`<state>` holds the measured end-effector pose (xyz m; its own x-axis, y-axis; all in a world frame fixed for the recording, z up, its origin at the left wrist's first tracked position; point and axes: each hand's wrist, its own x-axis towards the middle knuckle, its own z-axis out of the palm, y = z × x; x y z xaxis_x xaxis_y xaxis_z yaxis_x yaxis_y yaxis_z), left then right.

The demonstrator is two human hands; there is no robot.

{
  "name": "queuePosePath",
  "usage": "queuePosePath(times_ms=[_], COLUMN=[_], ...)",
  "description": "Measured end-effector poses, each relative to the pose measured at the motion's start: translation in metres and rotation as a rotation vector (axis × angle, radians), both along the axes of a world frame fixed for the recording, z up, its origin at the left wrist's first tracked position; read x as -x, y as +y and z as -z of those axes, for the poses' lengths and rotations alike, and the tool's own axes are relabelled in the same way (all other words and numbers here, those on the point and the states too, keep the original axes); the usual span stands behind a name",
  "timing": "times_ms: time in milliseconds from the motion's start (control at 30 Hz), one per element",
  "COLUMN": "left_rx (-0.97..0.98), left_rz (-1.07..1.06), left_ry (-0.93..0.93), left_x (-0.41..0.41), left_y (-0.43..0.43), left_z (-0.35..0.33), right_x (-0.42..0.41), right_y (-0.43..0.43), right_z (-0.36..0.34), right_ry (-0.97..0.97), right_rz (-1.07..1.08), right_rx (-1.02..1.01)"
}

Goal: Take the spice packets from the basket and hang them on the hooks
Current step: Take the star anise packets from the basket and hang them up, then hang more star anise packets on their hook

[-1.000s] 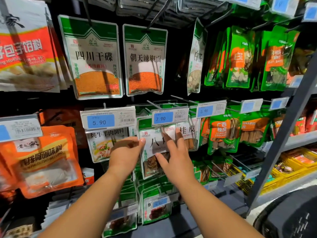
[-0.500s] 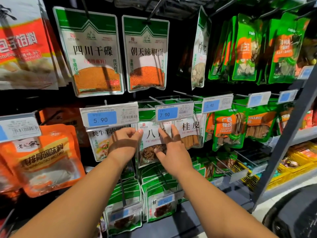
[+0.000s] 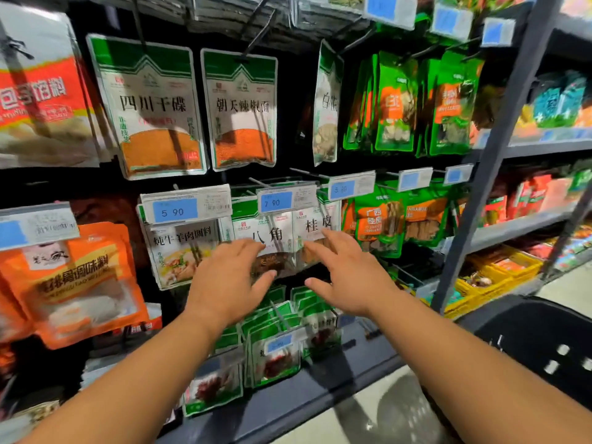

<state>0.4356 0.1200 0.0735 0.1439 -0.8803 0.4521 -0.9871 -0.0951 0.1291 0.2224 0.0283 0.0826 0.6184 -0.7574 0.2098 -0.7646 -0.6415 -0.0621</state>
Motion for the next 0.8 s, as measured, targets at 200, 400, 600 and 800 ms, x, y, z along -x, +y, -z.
queuePosePath(times_ms=[200, 400, 600, 800], left_rx=[-0.048, -0.142, -0.205, -0.296], left_rz=[0.244, 0.499, 0.705, 0.903], left_ry=[-0.105, -0.166, -0.211, -0.312], left_x=[0.077, 0.177, 0.273, 0.358], left_y=[-0.014, -0.047, -0.081, -0.113], left_z=[-0.015, -0.01, 0.012, 0.049], right_x=[0.104, 0.218, 0.312, 0.386], right_y=[0.025, 0.047, 0.05, 0.036], right_z=[-0.023, -0.011, 0.034, 0.099], right_ry=[0.024, -0.013, 0.016, 0.04], right_rz=[0.095, 0.242, 0.396, 0.518], right_rx=[0.016, -0.055, -0.129, -0.315])
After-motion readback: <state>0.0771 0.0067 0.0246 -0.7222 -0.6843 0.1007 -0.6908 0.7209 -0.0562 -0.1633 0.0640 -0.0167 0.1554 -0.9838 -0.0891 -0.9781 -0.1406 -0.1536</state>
